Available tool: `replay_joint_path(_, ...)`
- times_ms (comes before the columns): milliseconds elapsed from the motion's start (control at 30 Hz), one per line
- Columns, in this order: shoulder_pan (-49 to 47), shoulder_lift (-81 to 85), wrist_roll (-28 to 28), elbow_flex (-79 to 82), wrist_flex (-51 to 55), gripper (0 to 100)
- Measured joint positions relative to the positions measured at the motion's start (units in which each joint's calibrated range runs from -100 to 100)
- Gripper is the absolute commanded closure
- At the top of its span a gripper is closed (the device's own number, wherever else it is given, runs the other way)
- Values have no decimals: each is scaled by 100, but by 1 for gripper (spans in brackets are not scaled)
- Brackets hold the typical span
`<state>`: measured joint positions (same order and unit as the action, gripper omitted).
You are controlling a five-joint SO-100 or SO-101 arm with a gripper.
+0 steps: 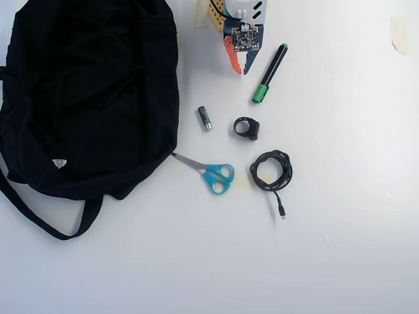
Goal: Put the cable into the black bag
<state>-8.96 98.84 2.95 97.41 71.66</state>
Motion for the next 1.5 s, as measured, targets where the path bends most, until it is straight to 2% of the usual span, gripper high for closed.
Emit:
replay_joint_path(433, -15, -17, 20, 31, -103, 98)
replay_joint_path(667, -15, -17, 34, 63, -1340, 98)
replay_joint_path(867, -7, -473, 34, 63, -3426, 98)
replay_joint_path(1267, -7, -3562, 39, -487, -8974, 98)
replay_joint_path(1367, -7, -4525, 39, -1164, -9532, 98)
replay_joint_path(1500, 7, -5886, 39, -2586, -9626, 98)
